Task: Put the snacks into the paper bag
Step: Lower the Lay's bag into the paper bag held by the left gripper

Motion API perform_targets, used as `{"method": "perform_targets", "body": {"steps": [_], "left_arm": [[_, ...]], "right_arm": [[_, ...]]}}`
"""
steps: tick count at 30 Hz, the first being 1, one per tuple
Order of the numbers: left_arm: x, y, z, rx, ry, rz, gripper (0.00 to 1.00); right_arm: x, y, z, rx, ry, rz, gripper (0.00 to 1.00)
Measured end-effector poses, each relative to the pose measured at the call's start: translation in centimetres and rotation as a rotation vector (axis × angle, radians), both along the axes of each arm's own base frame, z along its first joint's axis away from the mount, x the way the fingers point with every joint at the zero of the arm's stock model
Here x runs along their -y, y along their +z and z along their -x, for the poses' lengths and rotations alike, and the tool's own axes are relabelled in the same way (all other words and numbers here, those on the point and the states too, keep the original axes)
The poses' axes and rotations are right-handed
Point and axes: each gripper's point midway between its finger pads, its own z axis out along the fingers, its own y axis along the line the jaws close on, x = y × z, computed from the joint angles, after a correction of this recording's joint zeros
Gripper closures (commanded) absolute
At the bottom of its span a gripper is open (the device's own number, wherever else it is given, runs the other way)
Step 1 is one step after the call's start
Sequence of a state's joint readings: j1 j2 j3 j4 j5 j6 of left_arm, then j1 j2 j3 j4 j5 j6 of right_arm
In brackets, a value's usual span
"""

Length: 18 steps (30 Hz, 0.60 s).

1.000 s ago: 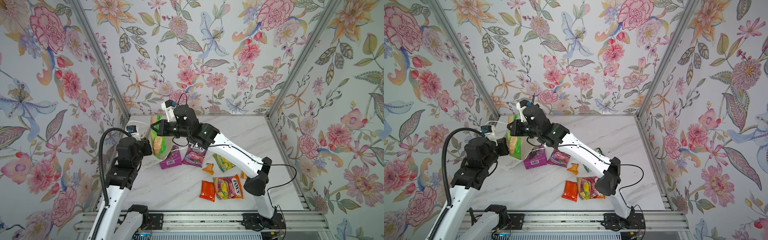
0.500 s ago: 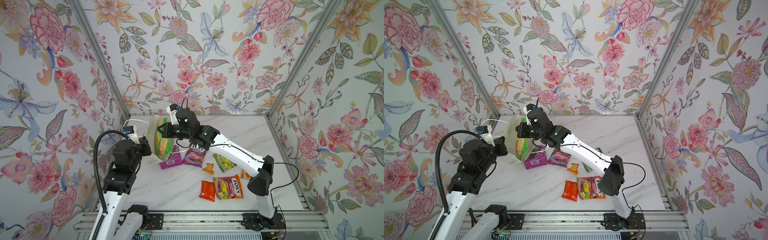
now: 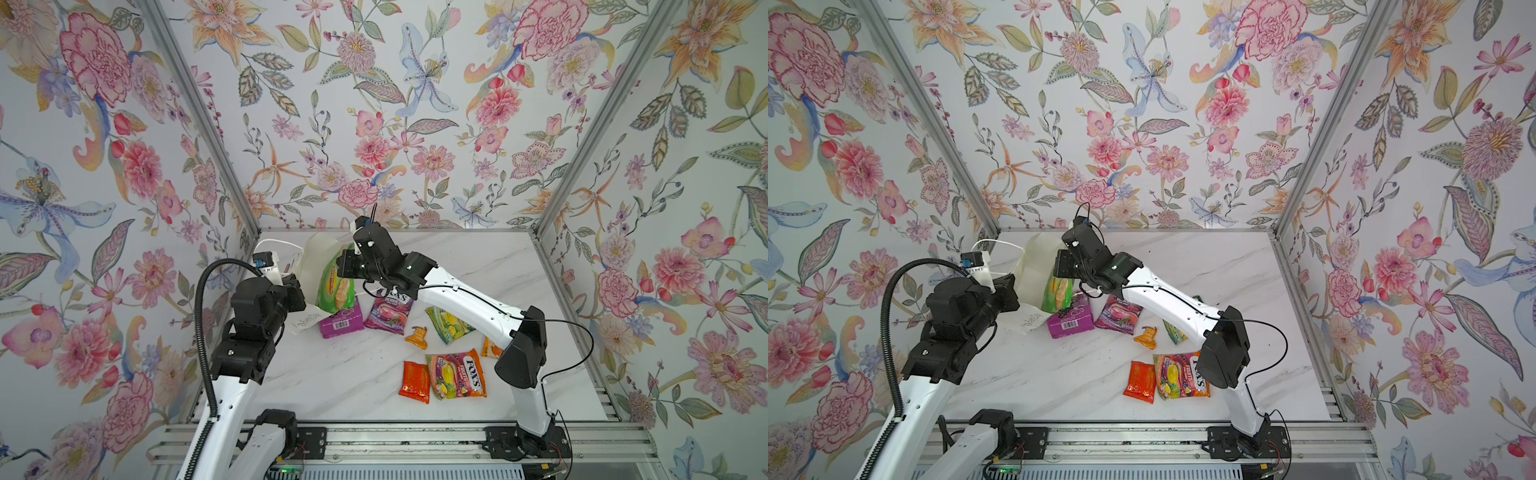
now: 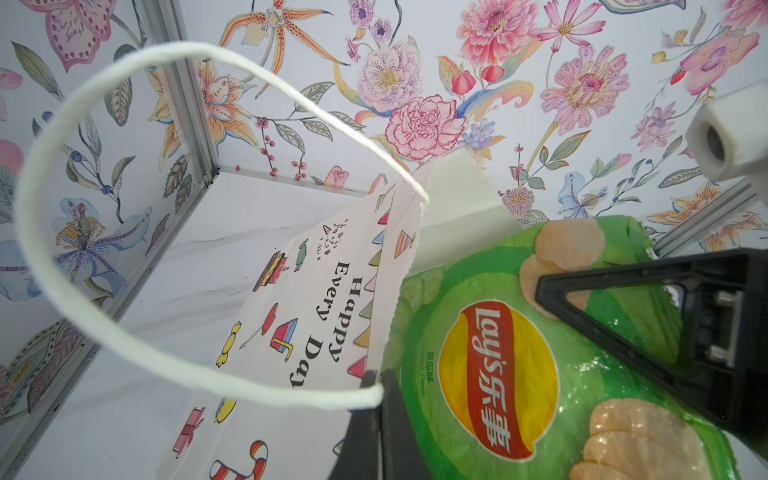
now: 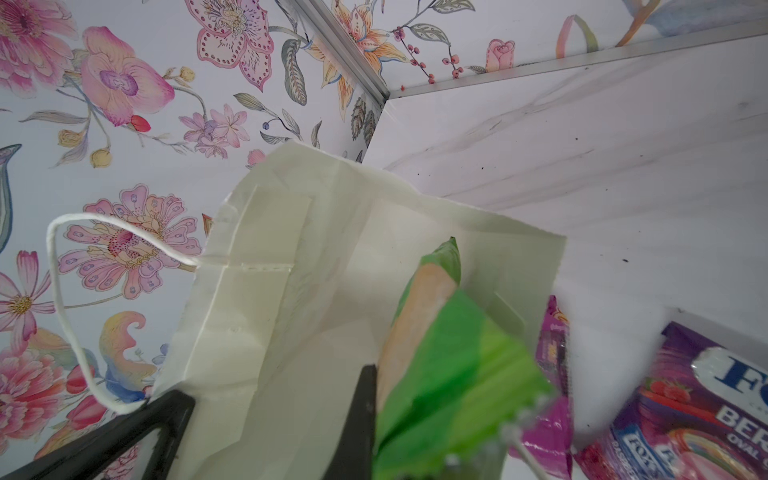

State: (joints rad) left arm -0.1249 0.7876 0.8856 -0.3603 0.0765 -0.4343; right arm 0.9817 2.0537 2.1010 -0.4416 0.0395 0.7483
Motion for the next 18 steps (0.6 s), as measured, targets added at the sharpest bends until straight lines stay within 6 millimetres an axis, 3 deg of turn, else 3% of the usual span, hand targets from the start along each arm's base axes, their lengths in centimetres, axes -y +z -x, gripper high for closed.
{"method": "perform_targets", "body": {"steps": [5, 13, 18], "left_arm": [[0.4, -0.1, 0.0, -0.003, -0.02, 0.006, 1.0], [0.7, -0.4, 0.2, -0.004, -0.041, 0.009, 1.0], [0.9, -0.3, 0.4, 0.007, -0.052, 0.011, 1.0]], "right_arm": [[-2.6, 1.2, 0.4, 0.052, 0.02, -0.007, 1.0], [-3.9, -4.0, 0.2, 0.033, 0.019, 0.107, 1.0], [-3.7, -5.2, -0.4, 0.037, 0.009, 0.141, 1.0]]}}
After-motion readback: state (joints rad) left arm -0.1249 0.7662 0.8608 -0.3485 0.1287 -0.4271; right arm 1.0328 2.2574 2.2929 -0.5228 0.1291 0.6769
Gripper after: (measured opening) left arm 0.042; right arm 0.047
